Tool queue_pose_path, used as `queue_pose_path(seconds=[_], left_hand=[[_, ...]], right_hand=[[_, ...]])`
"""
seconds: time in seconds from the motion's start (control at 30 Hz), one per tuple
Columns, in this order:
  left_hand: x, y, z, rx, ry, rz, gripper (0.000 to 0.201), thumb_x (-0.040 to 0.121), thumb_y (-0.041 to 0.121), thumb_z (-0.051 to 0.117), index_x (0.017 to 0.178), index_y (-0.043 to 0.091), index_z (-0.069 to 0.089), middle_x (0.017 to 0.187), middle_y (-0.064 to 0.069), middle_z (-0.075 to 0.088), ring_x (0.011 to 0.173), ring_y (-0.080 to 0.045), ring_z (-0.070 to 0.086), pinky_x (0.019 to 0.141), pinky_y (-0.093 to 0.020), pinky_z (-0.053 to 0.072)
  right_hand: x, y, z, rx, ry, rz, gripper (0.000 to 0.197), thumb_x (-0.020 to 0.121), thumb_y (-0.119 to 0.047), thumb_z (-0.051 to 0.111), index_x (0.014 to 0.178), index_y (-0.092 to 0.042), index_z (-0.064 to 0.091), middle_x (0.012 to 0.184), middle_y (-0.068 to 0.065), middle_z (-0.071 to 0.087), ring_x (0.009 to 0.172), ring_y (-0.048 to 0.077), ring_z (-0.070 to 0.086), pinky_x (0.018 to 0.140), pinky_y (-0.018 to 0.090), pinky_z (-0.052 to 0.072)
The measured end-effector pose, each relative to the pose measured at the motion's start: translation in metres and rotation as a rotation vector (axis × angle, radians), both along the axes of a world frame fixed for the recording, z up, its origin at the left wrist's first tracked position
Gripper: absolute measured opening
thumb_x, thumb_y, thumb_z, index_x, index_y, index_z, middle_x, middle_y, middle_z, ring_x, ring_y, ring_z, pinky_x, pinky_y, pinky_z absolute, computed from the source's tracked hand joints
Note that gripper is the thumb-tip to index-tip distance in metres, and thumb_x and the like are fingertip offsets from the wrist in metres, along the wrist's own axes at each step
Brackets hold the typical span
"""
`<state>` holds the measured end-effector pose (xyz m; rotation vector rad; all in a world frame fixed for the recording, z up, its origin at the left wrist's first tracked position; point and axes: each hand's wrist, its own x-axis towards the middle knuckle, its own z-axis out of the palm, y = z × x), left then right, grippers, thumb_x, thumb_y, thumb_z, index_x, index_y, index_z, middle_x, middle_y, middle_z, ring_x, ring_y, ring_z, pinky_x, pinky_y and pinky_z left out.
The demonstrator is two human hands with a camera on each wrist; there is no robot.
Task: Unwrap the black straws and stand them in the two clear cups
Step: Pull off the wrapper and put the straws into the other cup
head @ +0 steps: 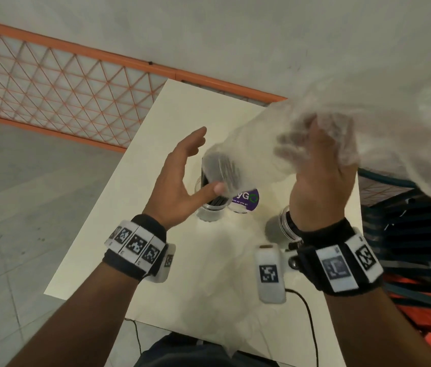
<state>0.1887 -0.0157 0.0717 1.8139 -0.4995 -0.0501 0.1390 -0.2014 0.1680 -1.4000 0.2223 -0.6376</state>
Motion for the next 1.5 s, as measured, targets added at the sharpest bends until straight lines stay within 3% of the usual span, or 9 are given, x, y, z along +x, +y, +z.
queue_pose_path(seconds=[0.2,0.37,0.5,0.63,0.8,1.07,1.17,1.3,1.5], left_hand=[[-0.052,0.007,0.001,0.073,-0.108,-0.152,0.085,0.070,0.059,0.078,0.142,0.033,0.041,0.126,0.016,0.059,0.099,-0.009,0.064,0.087,-0.020,0.045],[-0.090,-0.009,-0.055,0.415,0.131,-0.347,0.050,0.088,0.029,0.063,0.127,0.049,0.040,0.088,0.021,0.064,0.068,-0.005,0.061,0.074,-0.032,0.055],[-0.099,-0.002,-0.098,0.812,0.098,-0.502,0.041,0.087,0.027,0.052,0.124,0.047,0.053,0.108,0.014,0.066,0.091,-0.012,0.067,0.080,-0.027,0.050],[-0.100,0.004,-0.117,1.004,0.097,-0.621,0.038,0.091,0.026,0.048,0.121,0.042,0.064,0.116,0.008,0.063,0.102,-0.021,0.065,0.082,-0.031,0.047],[-0.101,-0.001,-0.134,1.043,0.087,-0.607,0.038,0.093,0.039,0.050,0.130,0.048,0.053,0.130,0.009,0.059,0.119,-0.020,0.057,0.094,-0.037,0.044],[-0.065,0.011,-0.114,0.643,0.237,-0.074,0.050,0.071,0.081,0.050,0.098,0.041,0.060,0.099,0.022,0.066,0.084,0.002,0.064,0.079,-0.032,0.055],[-0.035,0.011,-0.101,0.290,0.269,0.223,0.077,0.059,0.081,0.066,0.122,0.040,0.049,0.116,0.014,0.061,0.098,-0.008,0.062,0.083,-0.033,0.052],[0.009,-0.009,-0.082,0.203,0.270,0.152,0.135,0.048,0.077,0.078,0.156,0.030,0.013,0.154,0.000,0.043,0.139,-0.017,0.043,0.113,-0.041,0.036],[0.039,-0.046,-0.079,0.332,0.135,-0.012,0.132,0.054,0.058,0.087,0.157,0.021,0.013,0.152,-0.001,0.047,0.137,-0.023,0.046,0.115,-0.048,0.038]], right_hand=[[-0.044,-0.003,-0.038,0.151,0.290,0.120,0.011,0.097,-0.019,0.054,0.093,-0.009,0.055,0.069,0.003,0.053,0.062,0.020,0.054,0.055,0.032,0.049],[-0.086,-0.011,-0.110,0.110,0.846,0.139,0.028,0.090,-0.041,0.063,0.085,-0.014,0.065,0.082,0.016,0.069,0.072,0.023,0.068,0.068,0.041,0.053],[-0.111,-0.024,-0.141,-0.293,1.155,0.204,0.051,0.061,-0.067,0.074,0.093,-0.029,0.064,0.087,0.003,0.071,0.081,0.021,0.068,0.081,0.050,0.057],[-0.116,-0.040,-0.134,-0.577,0.987,-0.027,0.085,0.066,-0.044,0.085,0.135,-0.031,0.037,0.122,-0.009,0.047,0.091,0.014,0.057,0.074,0.034,0.048],[-0.100,-0.033,-0.141,-1.079,0.841,0.197,0.053,0.081,-0.042,0.069,0.129,-0.040,0.047,0.124,-0.013,0.042,0.095,0.005,0.052,0.075,0.030,0.052],[-0.052,-0.022,-0.147,-0.733,0.800,0.274,0.038,0.086,-0.036,0.069,0.121,-0.027,0.058,0.112,-0.008,0.056,0.077,0.005,0.061,0.080,0.029,0.055],[-0.024,-0.025,-0.145,-0.522,0.820,0.217,0.056,0.085,-0.031,0.069,0.135,-0.026,0.045,0.120,-0.010,0.056,0.087,0.008,0.064,0.088,0.034,0.054],[0.007,-0.027,-0.151,-0.303,0.909,0.301,0.065,0.086,-0.012,0.058,0.144,-0.031,0.035,0.131,-0.010,0.055,0.113,0.017,0.059,0.100,0.042,0.051],[0.019,-0.021,-0.159,-0.192,0.816,0.405,0.073,0.076,-0.016,0.058,0.144,-0.033,0.036,0.135,-0.003,0.058,0.116,0.017,0.061,0.099,0.044,0.052]])
